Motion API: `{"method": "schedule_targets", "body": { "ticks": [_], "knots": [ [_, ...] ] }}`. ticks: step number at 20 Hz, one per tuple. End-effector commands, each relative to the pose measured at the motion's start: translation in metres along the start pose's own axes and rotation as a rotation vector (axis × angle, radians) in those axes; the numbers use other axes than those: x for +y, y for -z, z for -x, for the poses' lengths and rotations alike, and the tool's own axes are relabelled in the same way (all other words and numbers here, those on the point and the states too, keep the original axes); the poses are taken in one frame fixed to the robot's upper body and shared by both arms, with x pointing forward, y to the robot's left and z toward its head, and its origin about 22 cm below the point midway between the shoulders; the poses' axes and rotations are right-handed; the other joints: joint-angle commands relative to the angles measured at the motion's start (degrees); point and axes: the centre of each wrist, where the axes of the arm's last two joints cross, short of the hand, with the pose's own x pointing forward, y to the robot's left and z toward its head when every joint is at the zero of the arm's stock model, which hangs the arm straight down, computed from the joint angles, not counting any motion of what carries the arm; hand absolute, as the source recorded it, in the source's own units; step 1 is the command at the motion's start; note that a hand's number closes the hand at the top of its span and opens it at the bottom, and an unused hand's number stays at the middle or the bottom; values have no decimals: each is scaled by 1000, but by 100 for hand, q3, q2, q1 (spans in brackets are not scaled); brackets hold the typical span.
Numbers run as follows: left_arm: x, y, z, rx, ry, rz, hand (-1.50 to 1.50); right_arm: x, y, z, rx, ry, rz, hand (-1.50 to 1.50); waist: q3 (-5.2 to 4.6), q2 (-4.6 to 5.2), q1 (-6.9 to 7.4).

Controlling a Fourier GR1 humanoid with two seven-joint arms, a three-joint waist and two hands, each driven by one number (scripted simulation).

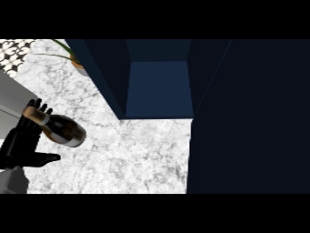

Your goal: Pick up the wine, place it into the cabinet and close the cabinet

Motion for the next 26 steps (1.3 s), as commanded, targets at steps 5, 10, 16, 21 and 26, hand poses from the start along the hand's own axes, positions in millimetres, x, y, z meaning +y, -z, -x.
{"method": "schedule_targets", "body": {
  "ticks": [5,10,16,21,26],
  "knots": [
    [-1,-2,17,30,-3,24,-150,11,-18,-27,-63,66,-34,-150,0,-2,52],
    [-9,4,34,35,6,3,-150,10,-37,-32,-62,43,-67,-150,-3,1,-26],
    [-1,12,29,49,-34,28,-150,12,-22,-24,-65,25,-47,-150,1,-2,42],
    [-15,14,53,37,-54,12,-150,10,-27,-28,-71,35,-39,-150,-7,14,-38],
    [0,9,47,20,-101,33,-150,5,-29,-26,-61,40,-52,-150,-3,6,-18]
  ]
}}
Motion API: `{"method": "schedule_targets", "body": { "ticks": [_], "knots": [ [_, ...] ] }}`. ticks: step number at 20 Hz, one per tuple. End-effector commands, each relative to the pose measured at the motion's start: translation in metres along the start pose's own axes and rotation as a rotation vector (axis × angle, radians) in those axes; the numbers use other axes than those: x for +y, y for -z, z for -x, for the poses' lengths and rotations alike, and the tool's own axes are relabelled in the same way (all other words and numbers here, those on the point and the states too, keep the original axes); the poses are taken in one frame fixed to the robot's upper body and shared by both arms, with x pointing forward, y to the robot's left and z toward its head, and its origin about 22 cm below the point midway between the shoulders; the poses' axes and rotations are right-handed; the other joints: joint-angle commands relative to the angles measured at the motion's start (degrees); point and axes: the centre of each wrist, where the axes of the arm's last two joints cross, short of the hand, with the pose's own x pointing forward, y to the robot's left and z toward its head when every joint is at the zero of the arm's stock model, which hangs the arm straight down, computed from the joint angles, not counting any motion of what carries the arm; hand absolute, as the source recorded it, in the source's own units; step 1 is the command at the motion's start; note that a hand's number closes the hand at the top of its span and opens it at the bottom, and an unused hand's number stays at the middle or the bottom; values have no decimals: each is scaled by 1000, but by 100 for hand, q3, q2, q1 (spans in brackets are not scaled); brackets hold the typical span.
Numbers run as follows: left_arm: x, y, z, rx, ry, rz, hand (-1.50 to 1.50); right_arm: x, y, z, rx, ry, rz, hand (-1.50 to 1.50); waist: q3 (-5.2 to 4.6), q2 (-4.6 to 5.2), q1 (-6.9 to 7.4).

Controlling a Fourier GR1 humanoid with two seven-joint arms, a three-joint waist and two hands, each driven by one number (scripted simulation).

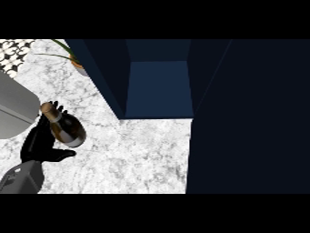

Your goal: Pick up the wine, place it into the cabinet and close the cabinet

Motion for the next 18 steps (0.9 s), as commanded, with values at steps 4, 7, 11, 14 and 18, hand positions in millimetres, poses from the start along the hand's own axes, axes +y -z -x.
{"method": "schedule_targets", "body": {
  "ticks": [4,7,11,14,18],
  "knots": [
    [-4,6,3,-15,-102,112,150,7,-16,-15,-63,53,-26,-150,-5,4,8],
    [-12,8,5,-35,-48,171,150,6,-23,-21,-54,43,-38,-150,-6,2,-9],
    [-14,3,3,-47,7,167,150,-1,-23,-27,-49,27,-29,-150,3,-21,63],
    [-26,-22,23,-53,28,40,150,0,-28,-23,-55,42,-30,-150,7,-40,86],
    [-33,-48,17,-121,149,-24,150,1,-23,-7,-38,50,-8,-150,19,-56,157]
  ]
}}
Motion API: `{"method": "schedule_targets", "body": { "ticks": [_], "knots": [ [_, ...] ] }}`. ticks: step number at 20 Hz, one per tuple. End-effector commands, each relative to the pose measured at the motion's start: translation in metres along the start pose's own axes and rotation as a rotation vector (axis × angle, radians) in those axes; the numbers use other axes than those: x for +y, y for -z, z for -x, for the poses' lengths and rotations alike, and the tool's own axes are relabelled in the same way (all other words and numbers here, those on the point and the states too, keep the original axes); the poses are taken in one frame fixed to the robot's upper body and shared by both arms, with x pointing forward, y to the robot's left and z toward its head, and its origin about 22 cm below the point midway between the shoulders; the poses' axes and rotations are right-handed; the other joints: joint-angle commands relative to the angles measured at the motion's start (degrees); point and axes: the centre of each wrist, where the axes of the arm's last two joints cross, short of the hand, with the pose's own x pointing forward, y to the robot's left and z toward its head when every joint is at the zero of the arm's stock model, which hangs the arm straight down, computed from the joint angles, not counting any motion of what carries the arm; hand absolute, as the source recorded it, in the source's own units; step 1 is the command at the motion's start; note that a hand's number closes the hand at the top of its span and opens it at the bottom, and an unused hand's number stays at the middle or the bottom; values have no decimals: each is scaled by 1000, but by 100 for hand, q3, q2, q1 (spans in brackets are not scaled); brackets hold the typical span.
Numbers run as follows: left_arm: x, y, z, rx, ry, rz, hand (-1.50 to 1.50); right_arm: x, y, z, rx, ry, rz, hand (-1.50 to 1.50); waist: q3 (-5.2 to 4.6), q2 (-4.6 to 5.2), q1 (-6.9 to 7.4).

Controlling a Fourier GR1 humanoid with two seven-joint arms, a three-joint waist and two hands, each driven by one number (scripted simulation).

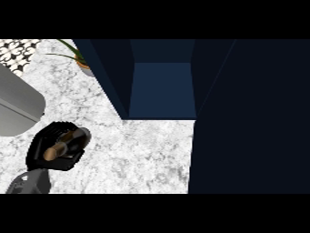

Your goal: Pick up the wine, place it into the cabinet and close the cabinet

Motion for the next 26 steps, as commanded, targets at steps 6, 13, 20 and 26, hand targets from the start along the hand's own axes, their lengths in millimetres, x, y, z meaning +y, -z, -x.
{"method": "schedule_targets", "body": {
  "ticks": [6,13,20,26],
  "knots": [
    [-25,-46,-6,-115,132,-78,150,15,-25,-19,-70,48,-14,-150,-31,37,-3],
    [-50,-26,-45,-214,50,-49,150,-11,-31,-12,-52,36,-58,-150,-28,49,-61],
    [-83,-26,-100,-169,-28,40,150,12,-15,-16,-54,51,-35,-150,-34,47,-5],
    [-138,-9,-136,-183,16,55,150,8,-27,-18,-53,57,-54,-150,-33,49,-75]
  ]
}}
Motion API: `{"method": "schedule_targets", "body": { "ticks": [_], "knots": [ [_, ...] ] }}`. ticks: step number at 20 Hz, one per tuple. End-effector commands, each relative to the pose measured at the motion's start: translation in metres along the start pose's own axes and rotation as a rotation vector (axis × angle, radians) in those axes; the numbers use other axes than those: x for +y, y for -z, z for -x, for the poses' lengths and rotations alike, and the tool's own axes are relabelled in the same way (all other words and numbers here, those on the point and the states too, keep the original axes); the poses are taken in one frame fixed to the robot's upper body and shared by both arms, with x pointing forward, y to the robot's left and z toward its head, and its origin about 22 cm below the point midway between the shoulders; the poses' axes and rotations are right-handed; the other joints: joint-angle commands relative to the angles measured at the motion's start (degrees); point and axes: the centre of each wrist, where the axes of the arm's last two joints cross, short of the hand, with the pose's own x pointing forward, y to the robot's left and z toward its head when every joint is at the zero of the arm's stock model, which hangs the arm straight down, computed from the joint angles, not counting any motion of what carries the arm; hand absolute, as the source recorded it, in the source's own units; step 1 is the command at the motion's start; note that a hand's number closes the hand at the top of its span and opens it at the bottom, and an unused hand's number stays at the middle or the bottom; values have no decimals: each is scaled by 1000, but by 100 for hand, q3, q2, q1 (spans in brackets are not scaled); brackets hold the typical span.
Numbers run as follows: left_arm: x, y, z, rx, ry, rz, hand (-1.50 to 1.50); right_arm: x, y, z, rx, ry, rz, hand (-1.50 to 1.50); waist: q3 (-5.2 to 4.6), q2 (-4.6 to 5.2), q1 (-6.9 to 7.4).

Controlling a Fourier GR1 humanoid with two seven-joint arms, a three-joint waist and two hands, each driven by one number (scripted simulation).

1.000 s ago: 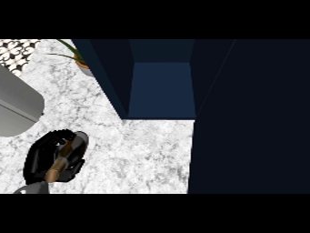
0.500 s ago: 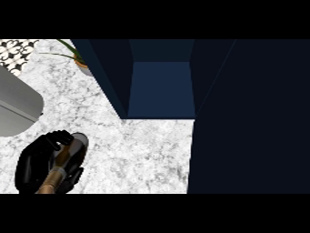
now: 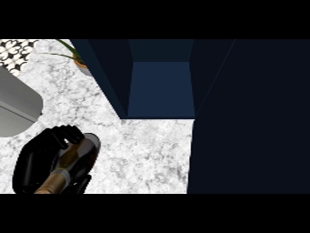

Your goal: Pick up the wine, place it into the cabinet and close the cabinet

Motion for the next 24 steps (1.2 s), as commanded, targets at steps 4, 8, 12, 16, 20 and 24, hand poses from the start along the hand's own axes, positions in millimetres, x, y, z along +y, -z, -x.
{"method": "schedule_targets", "body": {
  "ticks": [4,8,12,16,20,24],
  "knots": [
    [-50,20,-32,31,-3,51,150,12,-27,-25,-55,35,-41,-150,-5,6,-28],
    [-92,47,-41,29,-55,99,150,-4,-20,-16,-47,54,-34,-150,-2,14,-80],
    [-111,41,-53,24,-93,121,150,11,-6,-7,-62,58,-31,-150,-6,16,-13],
    [-144,59,-63,27,-96,84,150,2,-27,-30,-54,51,-36,-150,-3,6,-88],
    [-167,70,-55,34,-92,84,150,-9,-16,-4,-49,55,-30,-150,-2,20,-58],
    [-176,84,-64,21,-45,56,150,3,-25,-32,-53,48,-44,-150,-6,8,-68]
  ]
}}
